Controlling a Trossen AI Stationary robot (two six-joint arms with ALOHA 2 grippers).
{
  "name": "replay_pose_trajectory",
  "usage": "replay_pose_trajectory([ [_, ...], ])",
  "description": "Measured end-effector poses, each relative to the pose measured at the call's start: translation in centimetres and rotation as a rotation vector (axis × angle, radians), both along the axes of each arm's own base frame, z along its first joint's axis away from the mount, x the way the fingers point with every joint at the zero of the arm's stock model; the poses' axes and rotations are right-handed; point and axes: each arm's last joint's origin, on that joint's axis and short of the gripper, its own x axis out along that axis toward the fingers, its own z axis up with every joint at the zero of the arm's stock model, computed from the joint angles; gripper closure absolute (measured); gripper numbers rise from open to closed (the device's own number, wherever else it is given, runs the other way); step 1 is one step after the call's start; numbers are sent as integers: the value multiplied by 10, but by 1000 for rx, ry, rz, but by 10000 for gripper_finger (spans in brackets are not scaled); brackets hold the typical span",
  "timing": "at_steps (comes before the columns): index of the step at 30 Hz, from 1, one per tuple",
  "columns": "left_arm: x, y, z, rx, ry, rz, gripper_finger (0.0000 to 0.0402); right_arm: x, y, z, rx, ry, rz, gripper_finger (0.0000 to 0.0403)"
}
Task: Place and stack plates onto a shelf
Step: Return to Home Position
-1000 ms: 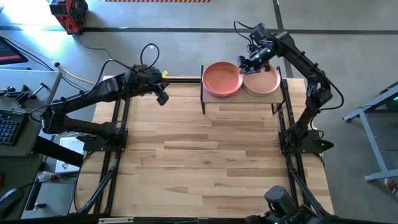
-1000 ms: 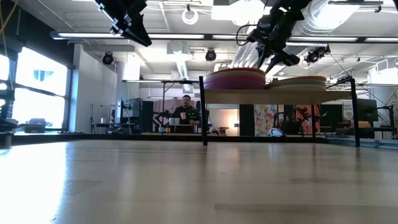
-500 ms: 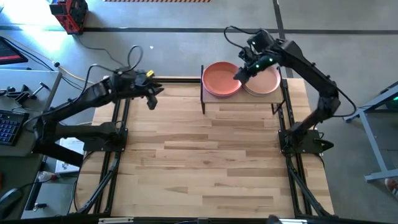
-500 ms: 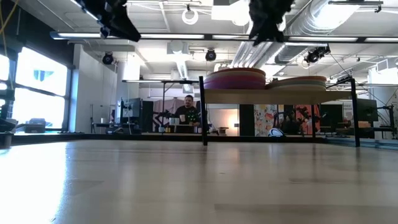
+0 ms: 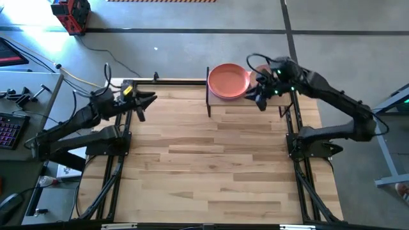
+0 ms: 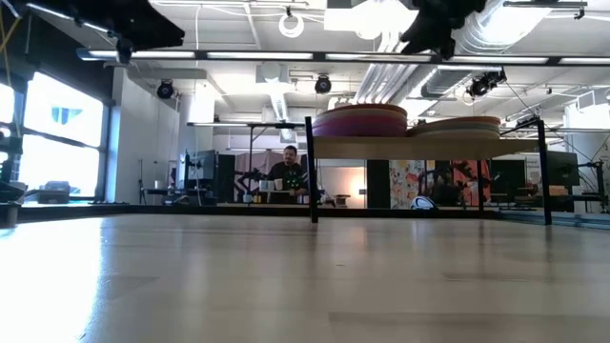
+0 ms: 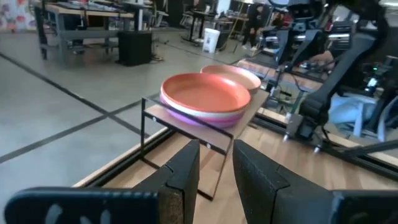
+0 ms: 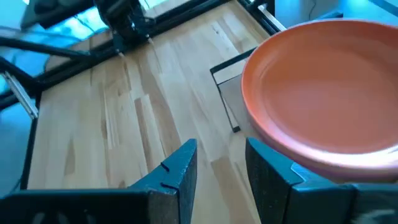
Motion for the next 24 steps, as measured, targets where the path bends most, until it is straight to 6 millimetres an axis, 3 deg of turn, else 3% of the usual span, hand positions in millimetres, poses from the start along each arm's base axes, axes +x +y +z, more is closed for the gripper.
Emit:
replay_pose_trajectory([
  [6,-10,-8,-35,3,-19,-19,316,-19,13,-23,23,-132,-9,288],
  [14,-11,-8,-85,26,-64,0,316,-32,25,-35,41,-344,68,288],
  [20,-9,-7,-118,61,-18,-2,316,-41,33,-43,45,-389,131,288],
  [24,-7,-6,-127,106,-40,-1,316,-44,35,-47,62,-390,124,288],
])
